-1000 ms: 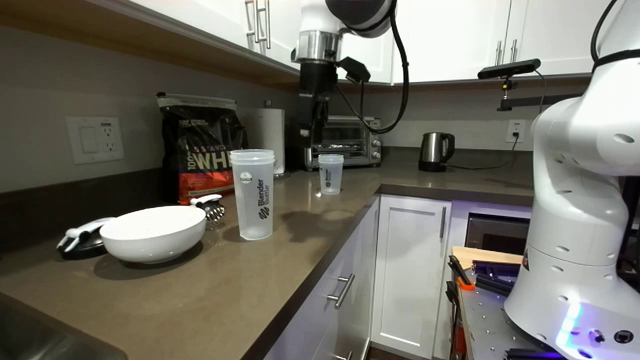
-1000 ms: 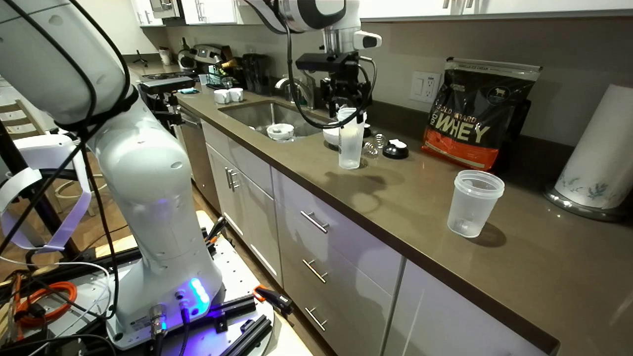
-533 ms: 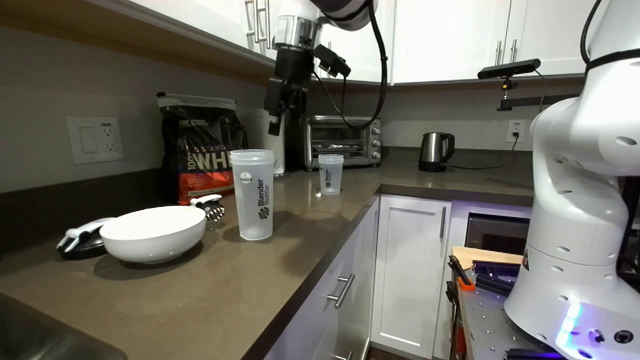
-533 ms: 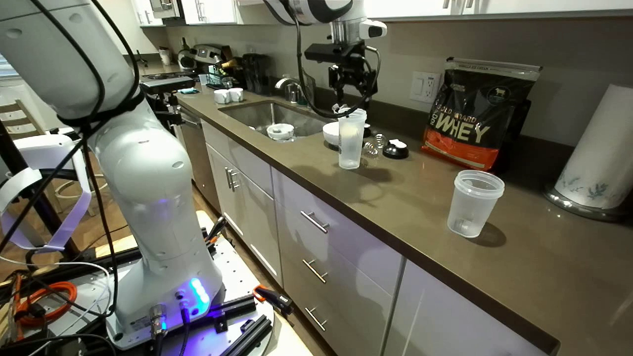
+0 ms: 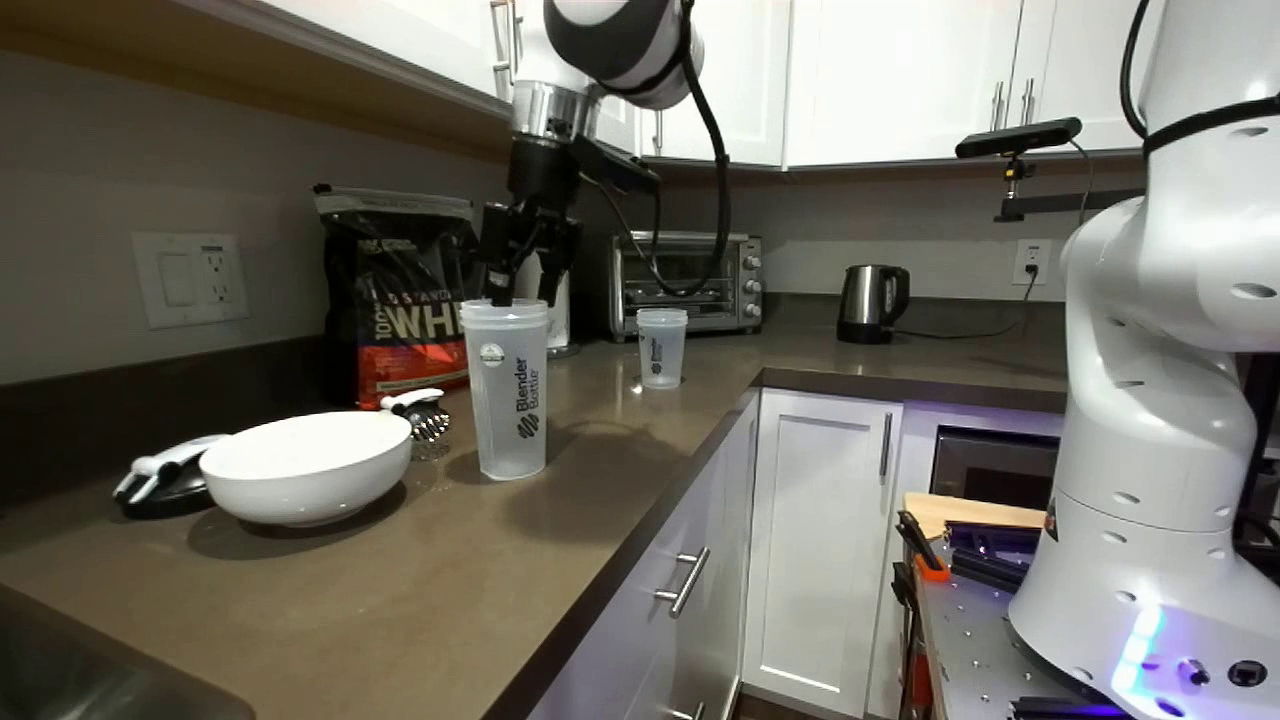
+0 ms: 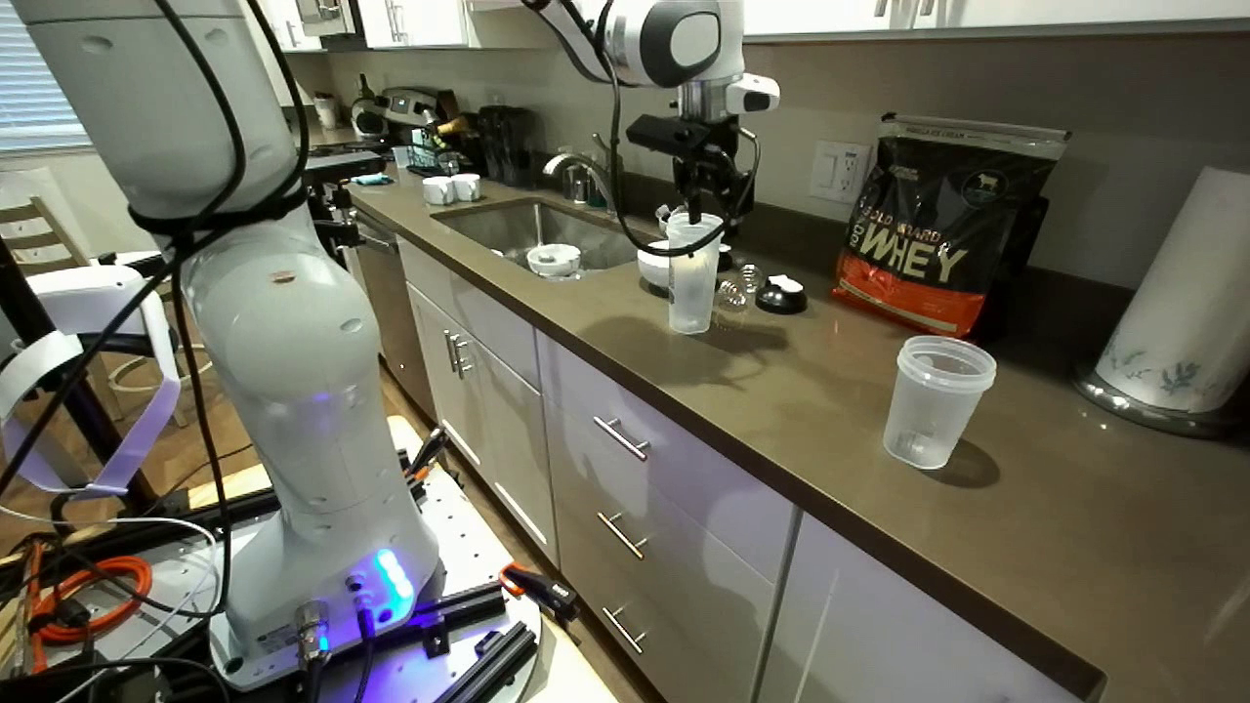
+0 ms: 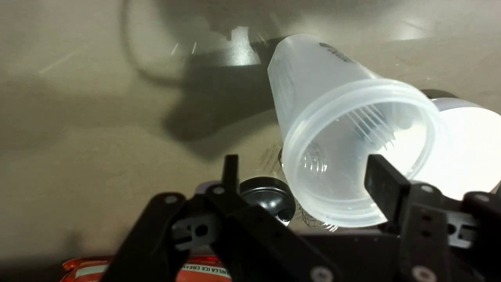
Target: Move the clear bottle on the left to the right
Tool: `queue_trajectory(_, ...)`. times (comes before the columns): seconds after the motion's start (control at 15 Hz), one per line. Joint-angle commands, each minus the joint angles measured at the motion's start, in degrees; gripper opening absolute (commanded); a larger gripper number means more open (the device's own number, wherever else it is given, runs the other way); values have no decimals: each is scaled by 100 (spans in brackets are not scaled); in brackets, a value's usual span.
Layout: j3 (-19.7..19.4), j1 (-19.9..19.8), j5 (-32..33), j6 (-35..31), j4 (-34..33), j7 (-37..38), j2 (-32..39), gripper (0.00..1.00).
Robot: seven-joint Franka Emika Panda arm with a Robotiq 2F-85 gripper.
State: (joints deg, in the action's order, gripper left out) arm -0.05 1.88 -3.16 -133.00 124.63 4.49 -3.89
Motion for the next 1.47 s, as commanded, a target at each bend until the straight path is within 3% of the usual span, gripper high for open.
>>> queue_trajectory(0.0, 48, -34, -68, -54, -189, 200, 281, 53)
queue_trajectory(0.07, 48, -34, -29, -18, -198, 222, 300, 60)
queue_trajectory(0.2, 43, -39, 1, -8, -192, 277, 313, 53)
queue_trajectory(0.33, 34, -49, 34, 11, -168, 319, 303, 29)
queue_trajectory(0.6, 28, -68, 195, 90, -100, 432, 218, 5)
queue_trajectory(0.8, 40, -63, 381, 258, -60, 525, 120, 1)
queue_trajectory(0.87, 40, -65, 489, 361, -42, 560, 67, 5)
queue_trajectory(1.4, -63, -275, 1270, 1194, 174, 811, -605, 5)
